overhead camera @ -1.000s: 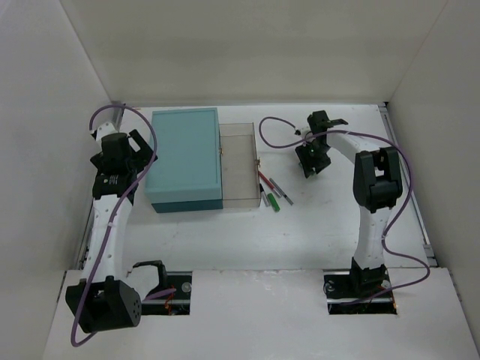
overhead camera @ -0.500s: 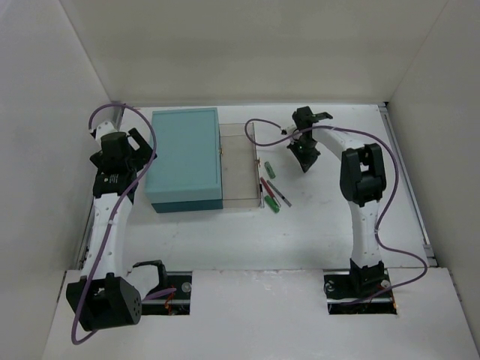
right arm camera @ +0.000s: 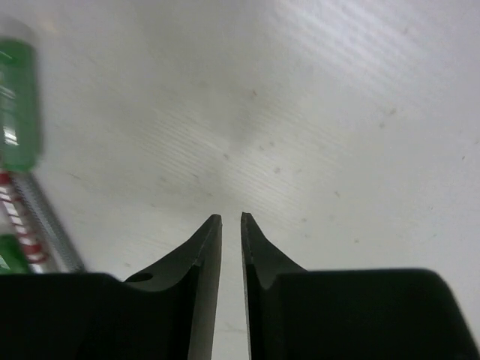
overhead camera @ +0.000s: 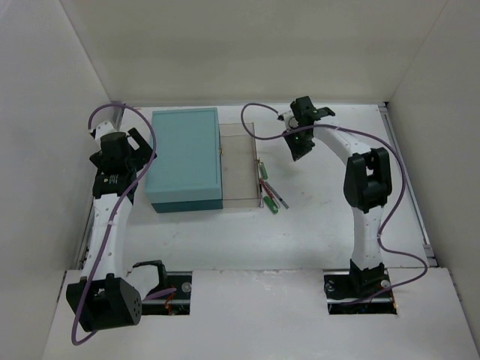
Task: Organize the makeup
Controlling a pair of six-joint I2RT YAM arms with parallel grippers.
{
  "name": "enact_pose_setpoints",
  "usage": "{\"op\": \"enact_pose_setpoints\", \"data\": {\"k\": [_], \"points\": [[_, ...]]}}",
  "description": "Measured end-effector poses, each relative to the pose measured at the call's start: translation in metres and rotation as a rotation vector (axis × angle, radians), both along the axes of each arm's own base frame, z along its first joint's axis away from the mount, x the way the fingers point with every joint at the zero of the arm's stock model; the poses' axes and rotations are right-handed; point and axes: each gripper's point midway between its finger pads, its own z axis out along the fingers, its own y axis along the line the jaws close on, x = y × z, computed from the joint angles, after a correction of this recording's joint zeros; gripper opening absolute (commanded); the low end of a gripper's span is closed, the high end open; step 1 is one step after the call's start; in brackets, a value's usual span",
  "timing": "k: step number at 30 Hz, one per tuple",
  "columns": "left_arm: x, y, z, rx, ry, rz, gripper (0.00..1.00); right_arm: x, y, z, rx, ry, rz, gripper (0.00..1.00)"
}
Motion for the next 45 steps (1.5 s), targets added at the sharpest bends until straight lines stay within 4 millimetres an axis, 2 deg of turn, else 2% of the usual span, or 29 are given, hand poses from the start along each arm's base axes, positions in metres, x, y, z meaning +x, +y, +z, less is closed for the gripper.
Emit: {"op": "enact_pose_setpoints", "data": {"k": [1,5,6,10,13,16,20,35,39,41,45], "points": [[0.000,0.000,0.000,-0.001,0.000,-0.001,1.00,0.004,0.011,0.009,0.028,-0.036,-0.008,0.29],[0.001,0.000,-0.002,-0.002,0.007,-0.002,1.00,0.010,0.062,0.028,0.144,-0.118,-0.033,0.32],[0.001,0.000,-0.003,-0.002,0.009,-0.002,1.00,0.009,0.074,0.029,0.166,-0.122,-0.043,0.36],[0.001,0.000,-0.004,-0.003,0.012,-0.002,1.00,0.003,0.113,0.026,0.232,-0.124,-0.073,0.38],[0.001,0.000,-0.004,-0.003,0.012,-0.003,1.00,0.001,0.134,0.020,0.256,-0.134,-0.085,0.40],[0.001,0.000,-0.004,-0.003,0.013,-0.003,1.00,0.001,0.141,0.012,0.260,-0.128,-0.116,0.39],[0.001,-0.001,-0.004,-0.003,0.014,-0.004,1.00,0.002,0.140,0.000,0.270,-0.125,-0.172,0.40],[0.006,-0.002,-0.016,-0.007,0.052,-0.010,1.00,0.001,0.130,0.000,0.338,-0.203,-0.229,0.44],[0.008,-0.003,-0.024,-0.010,0.074,-0.012,1.00,-0.007,0.124,0.008,0.353,-0.227,-0.230,0.45],[0.008,-0.003,-0.026,-0.011,0.083,-0.014,1.00,-0.007,0.123,0.019,0.370,-0.250,-0.232,0.48],[0.008,-0.004,-0.027,-0.011,0.086,-0.016,1.00,0.001,0.122,0.044,0.419,-0.311,-0.242,0.48]]}}
